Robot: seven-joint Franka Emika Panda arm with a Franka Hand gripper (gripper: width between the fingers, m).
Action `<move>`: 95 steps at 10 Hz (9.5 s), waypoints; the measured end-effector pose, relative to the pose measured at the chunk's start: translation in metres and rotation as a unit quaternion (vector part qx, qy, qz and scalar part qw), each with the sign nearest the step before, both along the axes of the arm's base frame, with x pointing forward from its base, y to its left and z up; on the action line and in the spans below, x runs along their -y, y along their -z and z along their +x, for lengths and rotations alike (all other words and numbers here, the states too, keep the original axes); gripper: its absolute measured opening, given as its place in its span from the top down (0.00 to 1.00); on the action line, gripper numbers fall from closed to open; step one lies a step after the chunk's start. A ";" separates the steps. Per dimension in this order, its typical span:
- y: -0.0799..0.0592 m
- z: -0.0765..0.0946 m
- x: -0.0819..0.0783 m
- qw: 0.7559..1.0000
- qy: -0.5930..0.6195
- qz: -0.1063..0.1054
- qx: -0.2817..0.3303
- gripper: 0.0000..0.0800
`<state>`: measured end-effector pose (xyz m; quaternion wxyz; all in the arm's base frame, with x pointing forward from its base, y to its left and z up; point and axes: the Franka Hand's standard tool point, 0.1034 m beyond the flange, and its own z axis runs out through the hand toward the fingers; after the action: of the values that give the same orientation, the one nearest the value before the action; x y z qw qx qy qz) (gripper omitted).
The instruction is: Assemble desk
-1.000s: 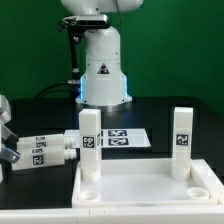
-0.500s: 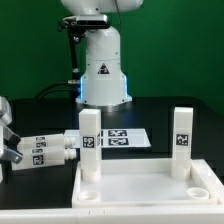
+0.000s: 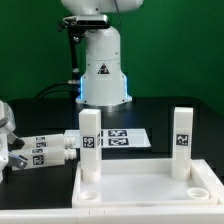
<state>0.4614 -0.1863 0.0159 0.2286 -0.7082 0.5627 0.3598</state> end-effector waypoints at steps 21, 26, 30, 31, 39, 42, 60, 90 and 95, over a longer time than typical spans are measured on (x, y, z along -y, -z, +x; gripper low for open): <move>-0.118 0.116 0.000 0.931 -0.109 -0.268 0.224 0.64; -0.172 0.192 -0.057 0.867 -0.134 -0.369 0.307 0.64; -0.172 0.207 -0.115 0.811 -0.116 -0.439 0.368 0.64; -0.169 0.211 -0.127 0.796 -0.104 -0.451 0.391 0.64; -0.151 0.215 -0.265 0.747 -0.179 -0.470 0.436 0.64; -0.171 0.196 -0.277 0.691 -0.341 -0.439 0.461 0.64; -0.119 0.188 -0.295 0.675 -0.362 -0.460 0.448 0.64; -0.105 0.171 -0.298 0.648 -0.305 -0.483 0.504 0.64; -0.105 0.169 -0.297 0.651 -0.294 -0.486 0.503 0.62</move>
Offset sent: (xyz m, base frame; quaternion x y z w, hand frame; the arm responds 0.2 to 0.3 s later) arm 0.0000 0.0000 0.0000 0.0000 0.0000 0.0000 1.0000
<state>0.6309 0.1106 0.1210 -0.0184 -0.9188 0.2180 -0.3286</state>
